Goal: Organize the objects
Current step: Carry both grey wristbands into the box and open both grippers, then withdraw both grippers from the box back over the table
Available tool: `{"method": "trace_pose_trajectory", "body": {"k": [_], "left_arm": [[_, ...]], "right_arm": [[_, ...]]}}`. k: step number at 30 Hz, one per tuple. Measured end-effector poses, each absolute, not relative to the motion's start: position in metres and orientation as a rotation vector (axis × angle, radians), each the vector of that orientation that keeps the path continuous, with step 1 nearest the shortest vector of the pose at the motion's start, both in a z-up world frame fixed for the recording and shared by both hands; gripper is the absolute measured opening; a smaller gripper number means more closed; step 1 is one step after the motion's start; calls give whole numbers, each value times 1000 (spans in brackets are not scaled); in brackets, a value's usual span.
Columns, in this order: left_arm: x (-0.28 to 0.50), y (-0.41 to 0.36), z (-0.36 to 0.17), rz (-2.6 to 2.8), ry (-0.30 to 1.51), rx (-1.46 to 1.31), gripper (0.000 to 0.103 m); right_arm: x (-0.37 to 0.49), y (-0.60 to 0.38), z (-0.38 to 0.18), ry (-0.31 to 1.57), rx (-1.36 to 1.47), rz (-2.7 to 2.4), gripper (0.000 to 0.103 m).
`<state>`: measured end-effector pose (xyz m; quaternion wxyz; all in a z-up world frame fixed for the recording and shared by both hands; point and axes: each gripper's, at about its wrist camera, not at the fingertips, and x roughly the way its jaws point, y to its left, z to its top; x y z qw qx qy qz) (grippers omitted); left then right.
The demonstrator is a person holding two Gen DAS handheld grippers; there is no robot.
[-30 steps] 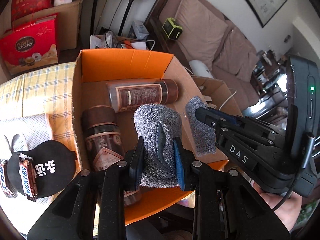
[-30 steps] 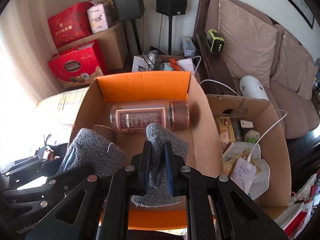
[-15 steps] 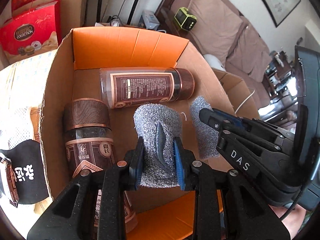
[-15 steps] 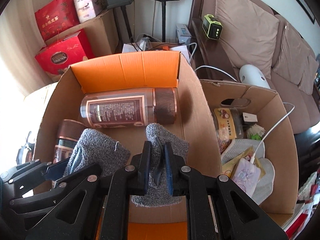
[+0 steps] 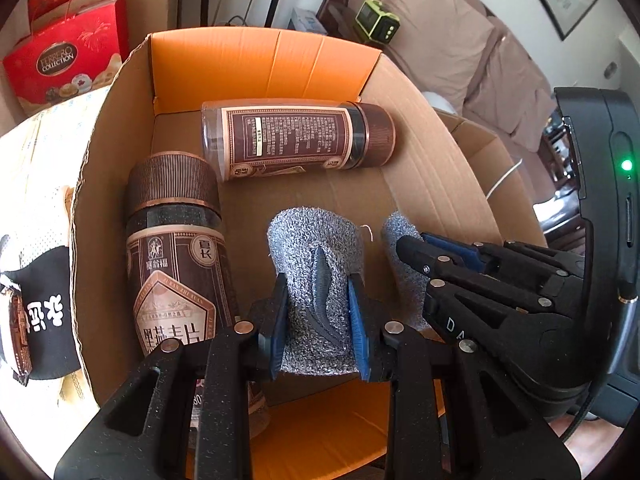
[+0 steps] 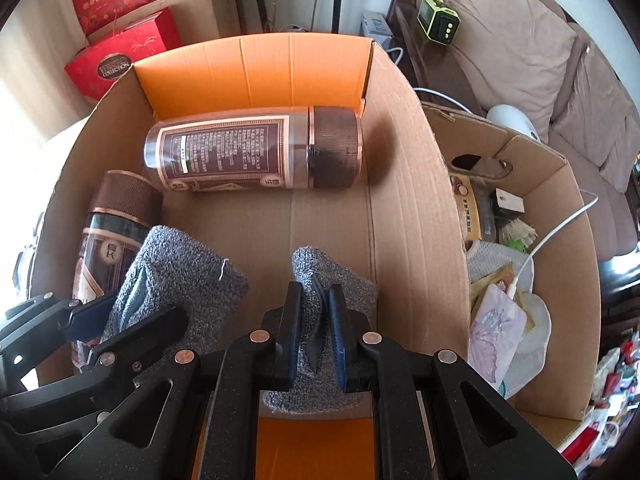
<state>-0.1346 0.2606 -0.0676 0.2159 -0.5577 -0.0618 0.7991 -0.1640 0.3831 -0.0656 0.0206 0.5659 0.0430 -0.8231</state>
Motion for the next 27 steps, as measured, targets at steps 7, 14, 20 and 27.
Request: {"method": "trace_pose_trajectory", "body": {"k": [7, 14, 20, 27], "left_arm": [[-128, 252, -80, 2175, -245, -1589, 32], [-125, 239, -58, 2179, -261, -1522, 46], [-128, 227, -35, 2215, -240, -1464, 57], [-127, 201, -7, 2278, -180, -1379, 64]], "right_arm": [[-155, 388, -75, 86, 1782, -2520, 18], [-150, 392, -52, -2, 1687, -2570, 24], [-150, 385, -35, -19, 1625, -2593, 28], [-148, 370, -36, -29, 1596, -2569, 33]]}}
